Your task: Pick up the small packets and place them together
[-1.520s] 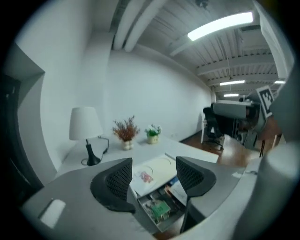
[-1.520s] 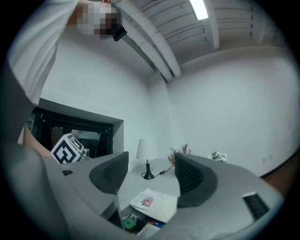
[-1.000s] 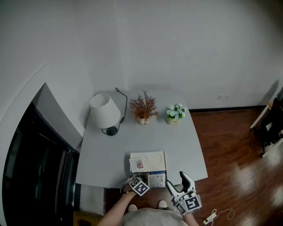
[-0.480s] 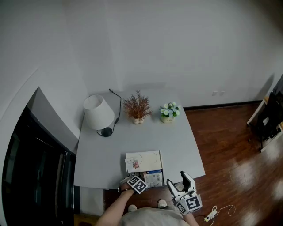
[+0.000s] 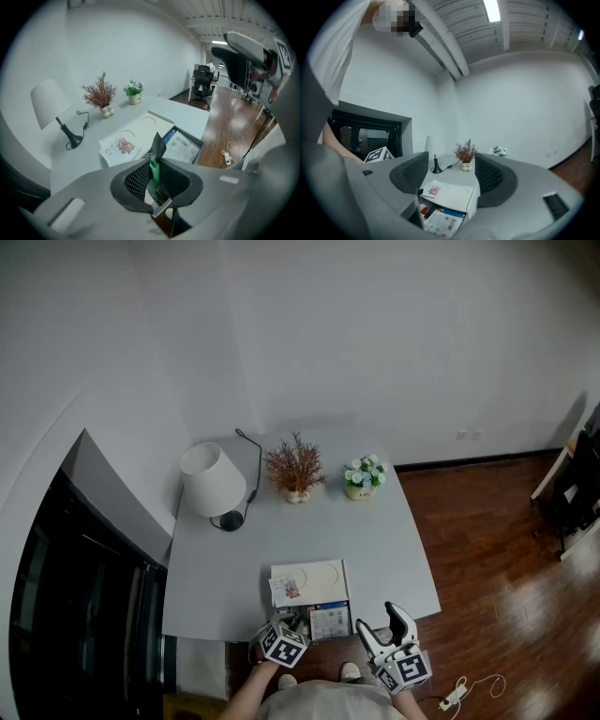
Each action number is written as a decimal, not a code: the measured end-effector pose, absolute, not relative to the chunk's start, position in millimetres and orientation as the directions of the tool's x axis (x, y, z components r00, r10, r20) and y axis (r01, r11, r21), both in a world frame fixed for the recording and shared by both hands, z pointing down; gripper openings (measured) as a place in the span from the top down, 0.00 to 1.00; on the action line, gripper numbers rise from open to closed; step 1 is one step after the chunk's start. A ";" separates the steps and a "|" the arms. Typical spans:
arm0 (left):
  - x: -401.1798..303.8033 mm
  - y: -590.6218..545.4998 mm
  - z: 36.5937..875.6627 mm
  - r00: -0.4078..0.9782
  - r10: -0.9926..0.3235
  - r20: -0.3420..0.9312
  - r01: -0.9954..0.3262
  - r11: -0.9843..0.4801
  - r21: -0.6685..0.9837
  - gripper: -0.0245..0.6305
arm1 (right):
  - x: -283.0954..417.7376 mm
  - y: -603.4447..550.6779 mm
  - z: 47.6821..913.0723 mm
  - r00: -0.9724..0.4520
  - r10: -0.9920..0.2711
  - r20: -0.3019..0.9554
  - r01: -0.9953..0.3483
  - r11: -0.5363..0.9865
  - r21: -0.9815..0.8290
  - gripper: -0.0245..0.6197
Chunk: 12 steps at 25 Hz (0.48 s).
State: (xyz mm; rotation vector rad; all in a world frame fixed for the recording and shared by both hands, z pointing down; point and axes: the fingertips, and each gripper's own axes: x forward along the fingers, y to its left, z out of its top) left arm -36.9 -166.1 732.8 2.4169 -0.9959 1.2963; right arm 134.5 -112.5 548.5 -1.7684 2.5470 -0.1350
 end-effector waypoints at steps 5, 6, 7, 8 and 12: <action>9.1 -208.9 692.7 0.462 -0.487 0.741 -0.661 -0.746 -0.079 0.87 | 140.9 -116.3 546.2 -0.353 -0.935 0.014 -0.931 0.350 -0.102 0.48; 18.2 -218.9 692.0 0.464 -0.485 0.741 -0.663 -0.745 -0.073 0.87 | 143.4 -117.5 544.4 -0.351 -0.936 0.010 -0.931 0.348 -0.109 0.48; 25.9 -228.4 694.5 0.458 -0.479 0.749 -0.668 -0.742 -0.067 0.86 | 145.8 -118.6 542.1 -0.348 -0.937 0.003 -0.932 0.346 -0.112 0.48; 32.6 -237.6 699.2 0.447 -0.473 0.760 -0.675 -0.735 -0.060 0.86 | 148.5 -119.2 539.8 -0.346 -0.938 -0.003 -0.932 0.345 -0.109 0.49; 53.6 -263.3 721.0 0.398 -0.433 0.809 -0.706 -0.708 -0.031 0.85 | 166.0 -118.4 533.8 -0.326 -0.945 -0.008 -0.941 0.326 -0.094 0.49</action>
